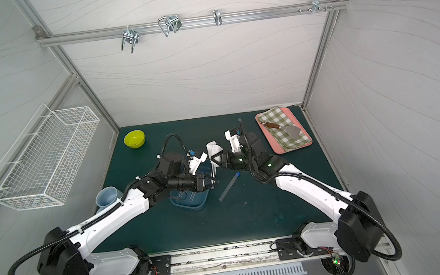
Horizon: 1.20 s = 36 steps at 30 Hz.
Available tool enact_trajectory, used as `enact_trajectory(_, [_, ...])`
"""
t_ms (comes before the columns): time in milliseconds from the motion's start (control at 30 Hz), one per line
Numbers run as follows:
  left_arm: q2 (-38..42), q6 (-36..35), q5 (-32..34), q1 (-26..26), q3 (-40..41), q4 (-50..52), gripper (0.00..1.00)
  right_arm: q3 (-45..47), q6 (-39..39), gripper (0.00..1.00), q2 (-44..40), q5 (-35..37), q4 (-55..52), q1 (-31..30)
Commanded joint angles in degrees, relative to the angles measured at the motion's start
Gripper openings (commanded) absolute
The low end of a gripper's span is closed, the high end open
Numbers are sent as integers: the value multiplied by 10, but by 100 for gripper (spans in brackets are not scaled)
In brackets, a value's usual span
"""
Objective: Wipe the exteriors of test tubes
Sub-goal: Wipe the dirt from the test tube.
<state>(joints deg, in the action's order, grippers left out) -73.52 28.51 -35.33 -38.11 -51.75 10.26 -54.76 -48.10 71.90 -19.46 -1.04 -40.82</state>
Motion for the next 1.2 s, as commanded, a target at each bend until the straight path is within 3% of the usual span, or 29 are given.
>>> enact_trajectory(0, [7,-2,1,4,-28,-25,7,8,5,28,1,-7,-9,-23])
enact_trajectory(233, [5,-4,1,8,-33,-21,7,56,-27,28,-26,30,5,-72])
enact_trajectory(400, [6,-5,3,9,-31,-21,7,67,-30,28,-23,33,7,-74])
enact_trajectory(867, [9,3,-5,9,-19,-31,7,-45,35,27,59,-34,-12,16])
enact_trajectory(1167, [9,1,-2,9,-21,-28,7,18,3,27,31,-11,3,-37])
